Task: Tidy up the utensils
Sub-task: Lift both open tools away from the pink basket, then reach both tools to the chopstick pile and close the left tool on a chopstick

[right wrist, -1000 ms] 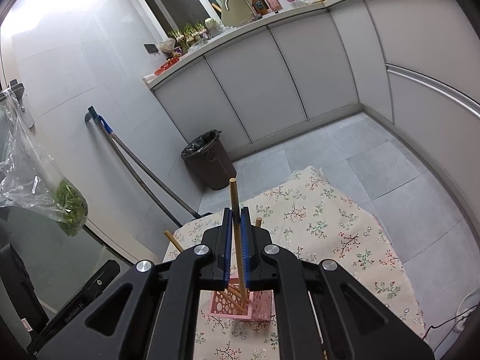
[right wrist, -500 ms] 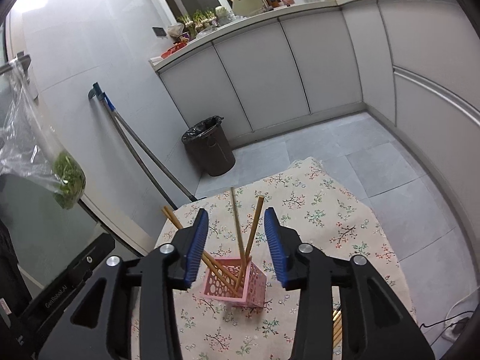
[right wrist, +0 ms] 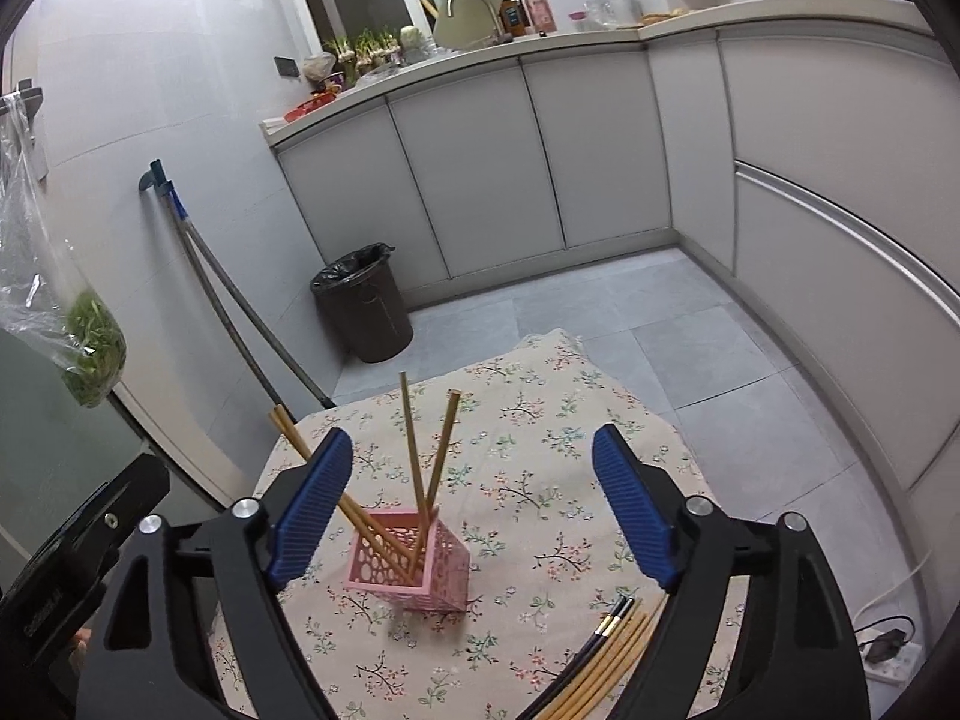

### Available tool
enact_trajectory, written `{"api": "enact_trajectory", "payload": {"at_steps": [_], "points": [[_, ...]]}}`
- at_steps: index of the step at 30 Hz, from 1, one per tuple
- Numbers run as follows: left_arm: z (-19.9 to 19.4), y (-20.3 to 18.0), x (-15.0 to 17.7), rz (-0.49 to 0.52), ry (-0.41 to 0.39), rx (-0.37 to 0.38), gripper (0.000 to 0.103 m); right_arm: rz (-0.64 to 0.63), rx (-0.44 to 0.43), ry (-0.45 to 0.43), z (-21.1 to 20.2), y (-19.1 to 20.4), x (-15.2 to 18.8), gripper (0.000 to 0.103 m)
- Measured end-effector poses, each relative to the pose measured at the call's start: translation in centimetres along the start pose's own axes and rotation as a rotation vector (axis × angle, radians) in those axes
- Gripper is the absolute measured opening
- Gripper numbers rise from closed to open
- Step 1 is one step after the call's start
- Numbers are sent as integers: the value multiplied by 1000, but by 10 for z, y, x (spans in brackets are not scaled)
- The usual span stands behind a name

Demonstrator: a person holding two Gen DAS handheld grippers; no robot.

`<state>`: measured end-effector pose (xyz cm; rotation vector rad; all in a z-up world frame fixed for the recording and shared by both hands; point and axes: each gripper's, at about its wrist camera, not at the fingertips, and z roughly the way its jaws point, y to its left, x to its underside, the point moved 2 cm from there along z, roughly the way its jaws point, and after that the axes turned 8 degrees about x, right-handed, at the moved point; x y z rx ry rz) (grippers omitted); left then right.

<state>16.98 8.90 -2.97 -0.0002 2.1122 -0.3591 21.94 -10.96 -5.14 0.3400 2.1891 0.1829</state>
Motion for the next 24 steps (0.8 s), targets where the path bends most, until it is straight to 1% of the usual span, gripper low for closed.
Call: {"api": "enact_trajectory", "payload": {"at_steps": [1, 4, 8, 10, 12, 19, 24], "points": [[0, -3, 1, 10, 1, -1, 90, 4, 12, -3, -1, -2, 0, 87], [-1, -9, 4, 35, 0, -7, 91, 5, 36, -16, -3, -6, -1, 90], [-2, -16, 6, 53, -3, -10, 91, 5, 50, -20, -7, -12, -1, 90], [-3, -18, 7, 59, -3, -7, 91, 10, 66, -30, -11, -17, 0, 94], [-4, -20, 8, 64, -6, -4, 92, 13, 85, -40, -15, -24, 2, 96], [-1, -37, 15, 95, 15, 18, 94, -10, 156, -21, -19, -47, 14, 96], [4, -57, 21, 130, 36, 41, 95, 21, 194, 10, -20, -76, 24, 96]]}}
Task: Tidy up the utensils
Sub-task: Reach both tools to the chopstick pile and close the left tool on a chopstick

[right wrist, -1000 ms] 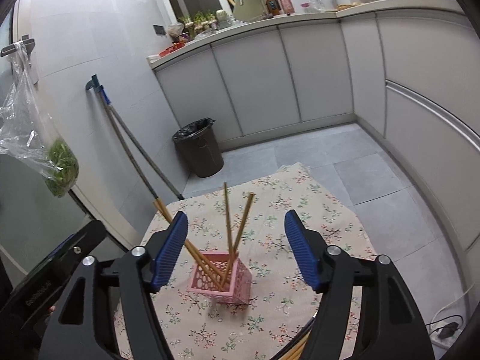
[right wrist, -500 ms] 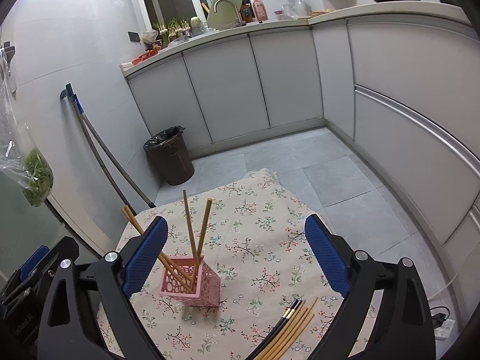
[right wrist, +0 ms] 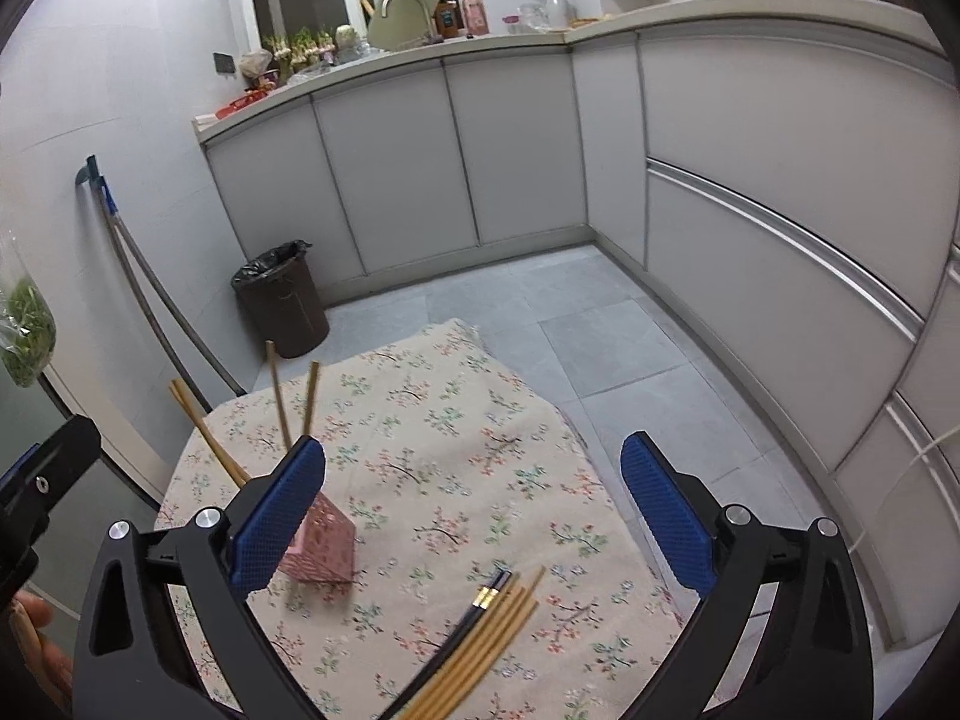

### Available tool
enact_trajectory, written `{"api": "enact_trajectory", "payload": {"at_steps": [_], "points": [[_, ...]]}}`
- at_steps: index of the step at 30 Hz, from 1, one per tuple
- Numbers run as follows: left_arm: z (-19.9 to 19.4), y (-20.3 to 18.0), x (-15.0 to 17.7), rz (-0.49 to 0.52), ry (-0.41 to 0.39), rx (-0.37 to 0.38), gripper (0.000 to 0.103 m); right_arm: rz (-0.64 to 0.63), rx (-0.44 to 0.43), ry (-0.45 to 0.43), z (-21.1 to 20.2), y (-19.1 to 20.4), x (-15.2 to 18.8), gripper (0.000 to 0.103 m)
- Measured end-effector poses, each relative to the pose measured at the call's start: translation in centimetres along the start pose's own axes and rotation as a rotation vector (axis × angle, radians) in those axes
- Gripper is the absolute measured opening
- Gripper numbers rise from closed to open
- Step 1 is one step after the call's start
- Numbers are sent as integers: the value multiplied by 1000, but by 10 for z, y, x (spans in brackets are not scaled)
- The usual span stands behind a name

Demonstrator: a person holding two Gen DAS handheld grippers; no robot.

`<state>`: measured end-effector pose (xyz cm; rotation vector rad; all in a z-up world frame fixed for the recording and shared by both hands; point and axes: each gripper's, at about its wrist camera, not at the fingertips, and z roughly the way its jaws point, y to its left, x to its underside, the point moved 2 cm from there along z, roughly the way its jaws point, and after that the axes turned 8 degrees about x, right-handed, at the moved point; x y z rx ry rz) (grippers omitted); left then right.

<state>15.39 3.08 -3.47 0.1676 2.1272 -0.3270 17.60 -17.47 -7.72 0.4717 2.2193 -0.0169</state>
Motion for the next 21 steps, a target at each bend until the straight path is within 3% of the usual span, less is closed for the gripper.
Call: {"api": "enact_trajectory", "payload": {"at_steps": [5, 9, 14, 17, 21], "points": [[14, -24, 10, 42, 50, 33, 96, 82, 48, 73, 9, -46, 21, 96], [40, -49, 25, 85, 149, 89, 96, 218, 86, 195, 26, -96, 46, 96], [107, -74, 64, 93, 479, 250, 96, 418, 79, 362, 50, -137, 75, 96], [150, -75, 91, 64, 650, 254, 94, 458, 42, 437, 64, -139, 88, 96], [190, -66, 117, -19, 789, 258, 93, 476, 14, 503, 76, -137, 100, 96]]}}
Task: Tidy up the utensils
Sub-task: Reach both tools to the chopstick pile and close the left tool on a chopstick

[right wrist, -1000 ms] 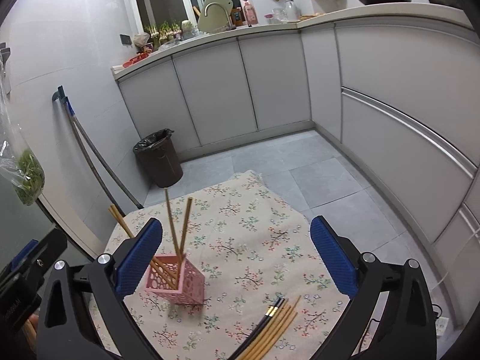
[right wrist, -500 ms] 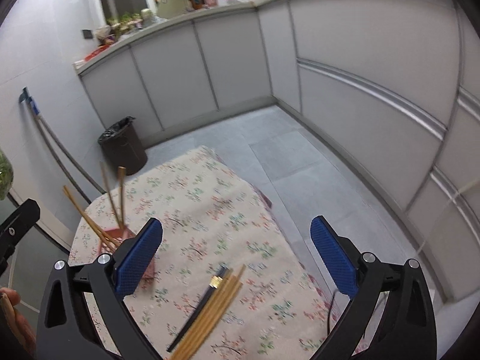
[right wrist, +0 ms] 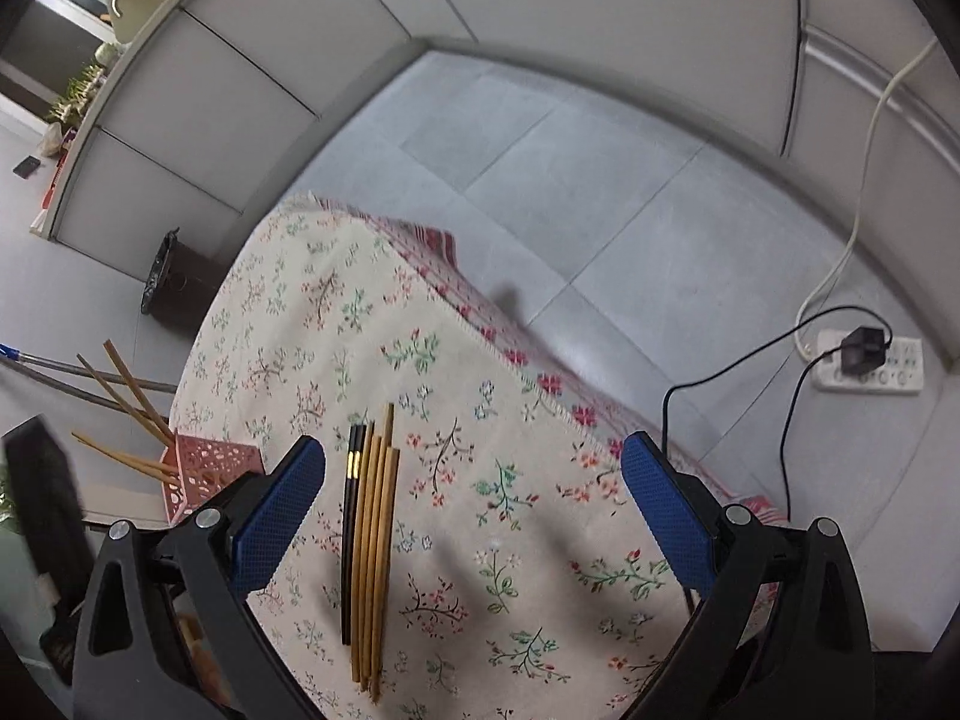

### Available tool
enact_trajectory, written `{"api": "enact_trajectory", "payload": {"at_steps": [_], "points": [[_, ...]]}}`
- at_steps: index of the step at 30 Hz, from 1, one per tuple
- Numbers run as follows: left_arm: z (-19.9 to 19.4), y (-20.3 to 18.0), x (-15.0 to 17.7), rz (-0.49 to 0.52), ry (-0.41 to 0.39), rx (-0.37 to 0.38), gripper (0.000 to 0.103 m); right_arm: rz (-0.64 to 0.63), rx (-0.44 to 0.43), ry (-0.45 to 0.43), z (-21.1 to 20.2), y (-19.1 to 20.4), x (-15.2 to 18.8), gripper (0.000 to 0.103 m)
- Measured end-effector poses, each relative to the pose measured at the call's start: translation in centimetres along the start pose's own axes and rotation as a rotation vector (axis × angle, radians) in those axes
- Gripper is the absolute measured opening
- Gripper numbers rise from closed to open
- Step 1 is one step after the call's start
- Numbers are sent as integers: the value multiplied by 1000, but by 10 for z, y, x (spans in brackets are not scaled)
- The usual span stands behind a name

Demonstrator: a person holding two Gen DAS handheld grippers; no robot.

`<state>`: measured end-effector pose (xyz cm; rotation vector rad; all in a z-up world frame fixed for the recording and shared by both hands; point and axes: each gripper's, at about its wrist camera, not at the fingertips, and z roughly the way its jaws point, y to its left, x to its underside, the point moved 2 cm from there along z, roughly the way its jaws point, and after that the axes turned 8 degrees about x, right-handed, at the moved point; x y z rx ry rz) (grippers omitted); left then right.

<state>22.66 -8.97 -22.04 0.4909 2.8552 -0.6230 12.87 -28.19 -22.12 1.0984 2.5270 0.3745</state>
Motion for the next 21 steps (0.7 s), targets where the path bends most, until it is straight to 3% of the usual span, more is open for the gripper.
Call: {"api": "enact_trajectory", "payload": {"at_steps": [6, 8, 10, 19, 21], "points": [[40, 23, -8, -90, 83, -1, 84, 59, -20, 68, 14, -6, 0, 96], [48, 29, -12, -102, 97, -11, 76, 74, -24, 85, 17, -9, 0, 96], [55, 32, -13, -104, 109, -19, 61, 79, -27, 98, 19, -10, 0, 96], [61, 30, -27, -63, 73, -75, 34, 83, -37, 125, 26, -11, 0, 96], [63, 31, -29, -59, 72, -77, 35, 84, -37, 126, 26, -11, -1, 96]]}}
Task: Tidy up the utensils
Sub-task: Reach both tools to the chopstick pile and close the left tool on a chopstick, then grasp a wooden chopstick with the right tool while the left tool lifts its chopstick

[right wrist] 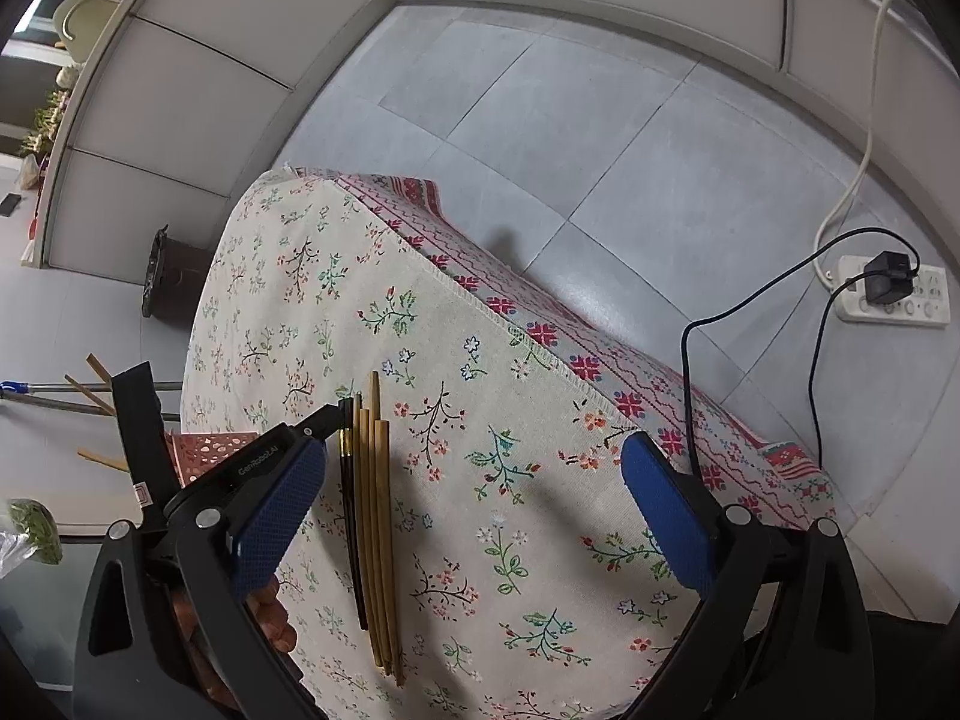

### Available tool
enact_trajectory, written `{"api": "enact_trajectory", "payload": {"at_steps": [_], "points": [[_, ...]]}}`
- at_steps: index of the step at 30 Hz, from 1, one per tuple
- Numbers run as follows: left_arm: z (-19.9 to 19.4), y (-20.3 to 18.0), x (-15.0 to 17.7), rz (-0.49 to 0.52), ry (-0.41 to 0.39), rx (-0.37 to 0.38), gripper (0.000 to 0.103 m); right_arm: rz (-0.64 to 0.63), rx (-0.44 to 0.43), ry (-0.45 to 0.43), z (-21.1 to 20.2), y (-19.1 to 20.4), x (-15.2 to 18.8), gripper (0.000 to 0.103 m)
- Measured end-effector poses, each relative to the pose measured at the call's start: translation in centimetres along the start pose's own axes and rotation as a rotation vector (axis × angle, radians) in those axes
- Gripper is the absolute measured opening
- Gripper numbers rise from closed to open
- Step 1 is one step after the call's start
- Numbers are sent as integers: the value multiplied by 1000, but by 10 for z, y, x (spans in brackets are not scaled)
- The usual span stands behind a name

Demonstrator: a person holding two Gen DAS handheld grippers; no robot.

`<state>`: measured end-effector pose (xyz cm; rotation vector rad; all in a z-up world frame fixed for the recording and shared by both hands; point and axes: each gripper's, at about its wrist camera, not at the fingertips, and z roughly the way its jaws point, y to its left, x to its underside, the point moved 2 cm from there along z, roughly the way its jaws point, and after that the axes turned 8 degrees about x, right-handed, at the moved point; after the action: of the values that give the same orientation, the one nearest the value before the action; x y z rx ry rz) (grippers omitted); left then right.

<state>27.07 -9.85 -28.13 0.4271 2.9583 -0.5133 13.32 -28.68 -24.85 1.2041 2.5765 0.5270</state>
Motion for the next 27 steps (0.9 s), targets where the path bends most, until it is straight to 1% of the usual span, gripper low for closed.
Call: {"api": "enact_trajectory", "payload": {"at_steps": [4, 5, 8, 11, 13, 15, 17, 18, 21, 23, 24, 26, 27], "points": [[2, 0, -5, 11, -2, -8, 31, -16, 7, 2, 1, 2, 1, 96], [9, -4, -6, 14, 0, -12, 31, -22, 10, 2, 1, 3, 1, 96], [16, -10, -4, 43, -1, -38, 28, -45, 28, 0, 4, 6, 2, 96], [12, -12, 5, 61, -10, -50, 23, -60, 41, 9, 10, 10, 3, 96], [11, -9, 10, 60, -10, -47, 15, -71, 42, 26, 14, 12, 4, 96], [10, -5, 15, 61, -14, -43, 11, -82, 47, 35, 18, 16, 7, 96], [8, -4, 21, 69, -22, -37, 9, -91, 50, 45, 22, 19, 9, 96], [6, -4, 24, 75, -28, -42, 7, -96, 51, 52, 25, 22, 10, 96], [-2, -4, 38, 101, -59, -73, 6, -116, 46, 72, 33, 30, 15, 96], [-15, -4, 50, 110, -91, -89, 6, -136, 46, 77, 37, 38, 18, 96], [-22, -4, 56, 113, -107, -92, 6, -151, 47, 72, 39, 44, 20, 95], [-45, -4, 67, 126, -150, -101, 6, -181, 50, 63, 42, 55, 22, 90], [-53, -4, 72, 129, -168, -99, 6, -198, 55, 64, 45, 62, 24, 81]]}}
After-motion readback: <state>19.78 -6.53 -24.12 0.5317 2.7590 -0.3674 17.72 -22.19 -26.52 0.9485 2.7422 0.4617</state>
